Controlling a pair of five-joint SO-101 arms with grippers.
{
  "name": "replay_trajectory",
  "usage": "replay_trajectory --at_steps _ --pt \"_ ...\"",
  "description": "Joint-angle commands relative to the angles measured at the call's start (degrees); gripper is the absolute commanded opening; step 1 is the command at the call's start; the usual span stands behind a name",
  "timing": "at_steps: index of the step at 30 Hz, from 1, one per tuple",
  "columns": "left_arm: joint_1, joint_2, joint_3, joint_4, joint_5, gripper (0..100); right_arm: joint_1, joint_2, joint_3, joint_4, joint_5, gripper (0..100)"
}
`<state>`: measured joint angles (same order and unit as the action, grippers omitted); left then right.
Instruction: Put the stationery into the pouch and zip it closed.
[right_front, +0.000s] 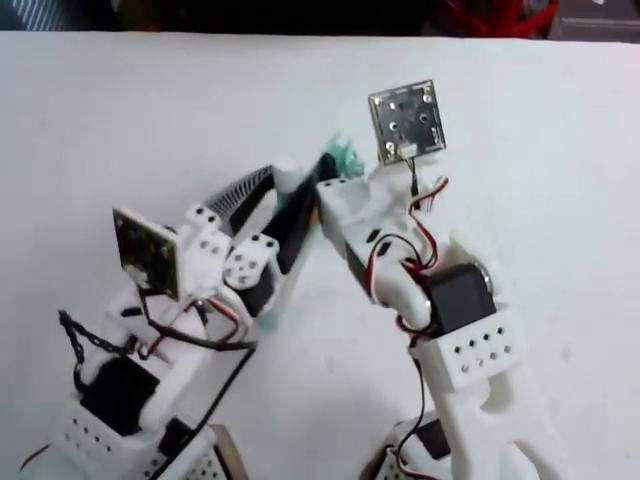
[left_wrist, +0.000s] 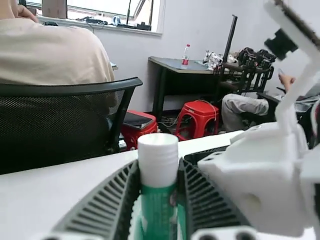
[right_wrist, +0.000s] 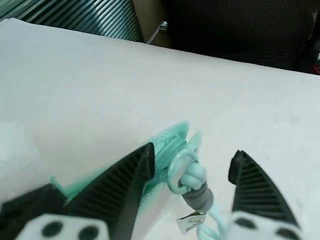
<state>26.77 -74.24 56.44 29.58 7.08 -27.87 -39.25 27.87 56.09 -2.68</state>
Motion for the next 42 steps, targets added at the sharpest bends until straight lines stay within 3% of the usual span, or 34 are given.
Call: replay_trajectory --at_steps 1,6,10,16,21,24,28,31,38,42 --pt "-2.2 -0.6 0.8 -0.9 -2.5 4 -0.2 0.1 1.3 0.5 0.6 24.7" --pt "-2.4 -0.4 -2.2 11.3 3.1 25 -0.2 0.5 1.3 0.2 0.9 24.7" --pt "-5.0 -0.3 -11.2 22.8 6.0 25 -0.2 0.5 1.3 0.2 0.9 24.7" --pt "-8.0 -0.6 -15.9 30.7 5.5 25 -0.2 0.5 1.3 0.4 0.9 24.7" --pt "-7.3 -0.7 -15.9 36.0 -4.2 25 -0.2 0.0 1.3 0.4 0.9 24.7" --pt "-4.2 -0.7 -13.5 39.0 -5.2 25 -0.5 0.0 1.1 0.3 0.9 24.7" --pt "1.7 -0.7 -7.7 38.5 -5.3 28 -0.6 0.0 0.9 0.2 1.0 24.7" --pt "1.5 -0.7 -3.5 34.0 -5.3 28 -0.5 0.1 0.4 0.3 1.0 24.8" --pt "-1.6 -0.7 12.2 11.5 -4.8 28 -0.5 0.5 -4.0 5.9 1.0 24.8" --pt "-5.8 -0.7 17.9 3.3 -5.1 21 -0.2 0.5 -4.3 6.1 1.1 24.9"
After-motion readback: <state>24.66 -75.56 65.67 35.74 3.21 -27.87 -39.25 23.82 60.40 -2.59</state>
